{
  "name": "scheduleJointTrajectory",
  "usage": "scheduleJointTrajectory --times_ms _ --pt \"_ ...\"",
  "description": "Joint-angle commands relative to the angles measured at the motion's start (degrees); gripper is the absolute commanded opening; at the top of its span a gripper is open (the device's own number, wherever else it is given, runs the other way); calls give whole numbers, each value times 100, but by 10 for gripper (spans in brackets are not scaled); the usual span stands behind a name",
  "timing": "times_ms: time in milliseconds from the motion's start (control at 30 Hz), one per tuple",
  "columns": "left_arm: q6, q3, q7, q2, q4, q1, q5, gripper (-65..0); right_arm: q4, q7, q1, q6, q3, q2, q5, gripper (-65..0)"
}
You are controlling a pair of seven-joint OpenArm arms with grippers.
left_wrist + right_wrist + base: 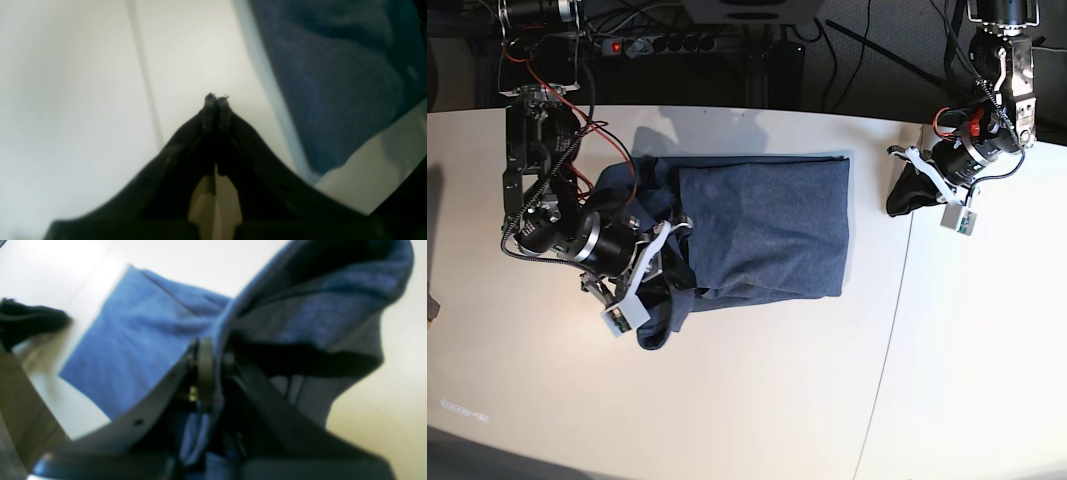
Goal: Fold the T-shirt properly
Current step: 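Lift the collar end with the right gripper and fold it over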
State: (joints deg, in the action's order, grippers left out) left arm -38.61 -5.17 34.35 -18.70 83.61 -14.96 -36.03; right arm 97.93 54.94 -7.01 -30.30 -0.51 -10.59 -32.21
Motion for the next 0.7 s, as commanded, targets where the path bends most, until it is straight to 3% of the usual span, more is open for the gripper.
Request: scheduleJointTrajectory --times_ms 0,167,300,667 --pt "24 109 656 7 -140 -57 546 -650 107 -162 -199 -356 72 81 -11 -650" --pt "24 151 656 164 -199 -9 544 -650 107 -275 -321 -356 693 562 691 -650" --pt "22 151 654 227 -199 -11 540 -650 107 -382 -313 -352 1436 890 1648 -650" --pt "22 151 656 282 -199 -11 501 -650 -50 -675 -310 -334 2973 981 2981 -650"
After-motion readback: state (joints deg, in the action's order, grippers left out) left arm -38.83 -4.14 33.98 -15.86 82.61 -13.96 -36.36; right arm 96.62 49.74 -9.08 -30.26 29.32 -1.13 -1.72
